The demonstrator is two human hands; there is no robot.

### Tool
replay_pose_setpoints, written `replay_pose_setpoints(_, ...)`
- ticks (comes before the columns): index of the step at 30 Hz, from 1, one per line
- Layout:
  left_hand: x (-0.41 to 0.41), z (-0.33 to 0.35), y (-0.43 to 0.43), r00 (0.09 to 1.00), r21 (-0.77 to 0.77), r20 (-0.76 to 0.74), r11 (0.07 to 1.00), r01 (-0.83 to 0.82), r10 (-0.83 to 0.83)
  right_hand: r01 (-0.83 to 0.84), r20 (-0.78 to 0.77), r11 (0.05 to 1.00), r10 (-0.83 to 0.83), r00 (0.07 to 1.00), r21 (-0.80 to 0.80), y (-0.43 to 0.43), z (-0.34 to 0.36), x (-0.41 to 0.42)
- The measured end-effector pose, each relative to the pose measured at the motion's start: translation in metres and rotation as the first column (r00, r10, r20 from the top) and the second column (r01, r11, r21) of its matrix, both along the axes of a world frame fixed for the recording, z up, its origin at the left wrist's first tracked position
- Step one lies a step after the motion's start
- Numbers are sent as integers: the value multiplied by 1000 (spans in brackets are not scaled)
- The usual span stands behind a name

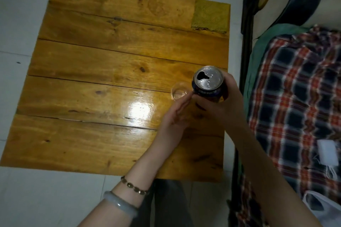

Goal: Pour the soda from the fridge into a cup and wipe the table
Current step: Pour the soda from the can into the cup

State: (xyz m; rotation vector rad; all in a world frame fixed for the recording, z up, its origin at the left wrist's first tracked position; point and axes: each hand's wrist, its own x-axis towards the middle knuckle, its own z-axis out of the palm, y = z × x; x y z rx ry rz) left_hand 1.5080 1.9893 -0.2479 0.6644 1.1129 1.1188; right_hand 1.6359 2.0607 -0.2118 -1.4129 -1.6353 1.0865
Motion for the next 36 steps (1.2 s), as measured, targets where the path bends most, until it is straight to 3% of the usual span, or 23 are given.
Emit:
replay_pose_setpoints(5,22,-25,-8,976,-264,212,964,9,50,-49,138,995,60,989,-82,-6,-29,26)
replay_pose_setpoints(11,34,-54,-10,984,-385,167,923,14,55,-82,292,977,138,946,-196,-2,-57,32)
replay_pose_setpoints(19,36,-76,-5,988,-406,152,910,84,-23,-75,416,966,176,892,-248,3,-79,32)
replay_pose_setpoints(21,31,-77,-6,994,-378,78,921,97,-73,-77,429,969,175,886,-236,3,-80,32)
replay_pose_setpoints(23,22,-82,-8,986,-318,-157,948,-3,-49,-76,436,968,176,882,-237,4,-79,33)
replay_pose_setpoints(26,-2,-95,-8,889,-173,-441,961,-217,122,-82,436,963,190,879,-256,5,-80,33)
replay_pose_setpoints(28,-20,-106,-1,830,-110,-546,973,-201,110,-79,433,960,193,880,-269,7,-81,33)
replay_pose_setpoints(36,-34,-110,49,768,-75,-631,994,85,-113,-94,439,957,212,873,-275,12,-78,31)
